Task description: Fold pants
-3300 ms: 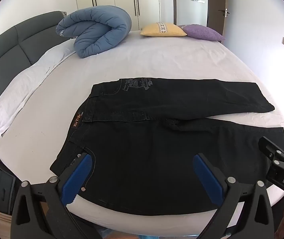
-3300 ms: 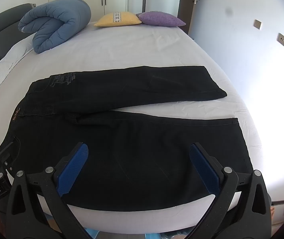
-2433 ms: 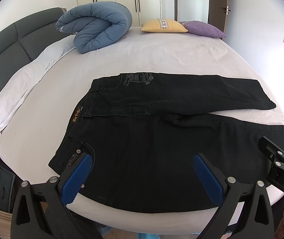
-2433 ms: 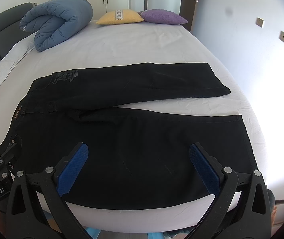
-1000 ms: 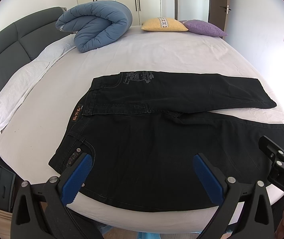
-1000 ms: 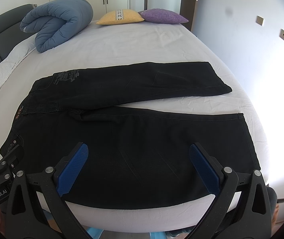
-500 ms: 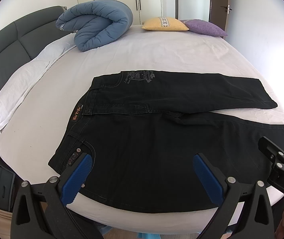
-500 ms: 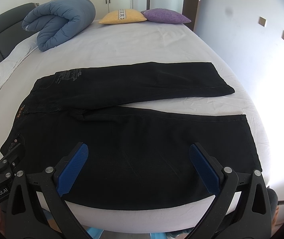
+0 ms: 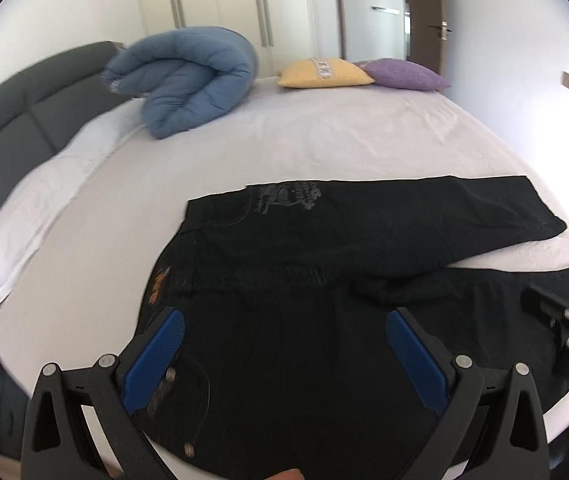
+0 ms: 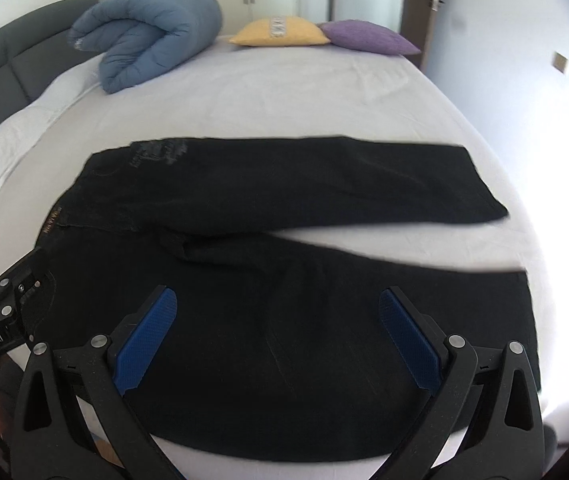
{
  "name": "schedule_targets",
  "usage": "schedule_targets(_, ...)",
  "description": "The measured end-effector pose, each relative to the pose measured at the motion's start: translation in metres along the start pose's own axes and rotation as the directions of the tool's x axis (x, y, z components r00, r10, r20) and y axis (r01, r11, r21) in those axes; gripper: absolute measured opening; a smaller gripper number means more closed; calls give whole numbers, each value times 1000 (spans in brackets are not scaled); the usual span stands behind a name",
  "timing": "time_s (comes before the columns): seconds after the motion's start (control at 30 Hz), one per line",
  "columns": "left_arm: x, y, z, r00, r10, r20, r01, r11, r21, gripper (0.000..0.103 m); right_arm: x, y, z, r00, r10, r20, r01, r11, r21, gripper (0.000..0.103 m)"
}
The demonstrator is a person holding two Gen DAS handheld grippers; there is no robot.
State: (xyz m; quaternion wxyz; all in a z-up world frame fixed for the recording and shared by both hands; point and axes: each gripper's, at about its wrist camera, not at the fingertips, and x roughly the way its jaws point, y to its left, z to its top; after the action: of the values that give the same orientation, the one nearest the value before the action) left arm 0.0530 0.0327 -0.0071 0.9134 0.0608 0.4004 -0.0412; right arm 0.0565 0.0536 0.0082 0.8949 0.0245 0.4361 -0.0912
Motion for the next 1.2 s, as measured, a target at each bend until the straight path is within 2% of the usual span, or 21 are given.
schedule_targets(0.1,30,26,27,998,-32,-54,33,999,8,103,16,-1,31,997,62,41,-59,995,-77,103)
schedule_targets(0.17,44,36,39,999,-16,-51,18,1000,23,103,28,-2,58,990,118,70,-108,985,-138,103)
schedule_targets(0.23,57,48,52,999,49,-3,-48,998,42,103,42,-5,88,979,183,95,-160,965,-206,103)
schedule_targets(0.27,67,53,59,997,80,-19,-78,994,71,103,47,-3,100,976,196,99,-169,959,-228,103)
schedule_targets(0.3,84,58,70,990,122,-72,-113,986,126,103,56,-3,113,971,217,100,-184,948,-260,103)
schedule_targets(0.33,95,61,77,986,137,-90,-122,981,149,103,68,-3,128,964,249,90,-213,932,-295,103)
schedule_targets(0.43,130,79,113,995,93,-46,-83,978,193,103,103,0,160,924,382,-1,-359,866,-348,103)
schedule_targets(0.47,139,81,120,996,83,-40,-72,973,220,103,111,0,166,914,405,-26,-386,850,-358,103)
schedule_targets(0.53,173,81,144,997,24,-67,-1,944,329,103,135,8,180,888,451,-89,-445,794,-414,96)
schedule_targets(0.57,181,77,151,996,12,-84,20,930,367,103,140,10,181,885,455,-104,-452,781,-431,89)
schedule_targets(0.63,210,73,163,990,0,-139,65,884,463,103,161,15,191,868,466,-169,-487,735,-473,80)
schedule_targets(0.7,233,73,167,973,-46,-224,157,849,505,103,174,16,198,859,472,-199,-505,714,-486,74)
schedule_targets(0.77,259,74,172,948,-77,-310,239,816,526,101,187,12,207,836,498,-228,-542,690,-479,74)
schedule_targets(0.83,277,75,174,930,-93,-355,280,804,524,101,196,8,210,818,521,-242,-569,672,-474,74)
schedule_targets(0.87,284,75,174,922,-98,-374,296,802,518,100,203,5,213,811,530,-248,-579,664,-473,74)
schedule_targets(0.97,311,77,177,895,-126,-429,343,808,479,85,220,5,210,790,546,-278,-609,650,-455,62)
schedule_targets(1.0,317,77,176,888,-132,-441,353,809,469,83,228,3,212,784,547,-293,-618,647,-446,60)
schedule_targets(1.07,331,75,173,872,-134,-471,371,809,457,82,238,8,208,788,538,-299,-614,652,-445,59)
schedule_targets(1.13,337,76,174,853,-140,-503,394,805,444,78,246,8,210,783,536,-316,-621,645,-445,57)
schedule_targets(1.2,341,75,175,829,-157,-537,418,811,408,63,253,10,212,782,532,-325,-622,640,-451,57)
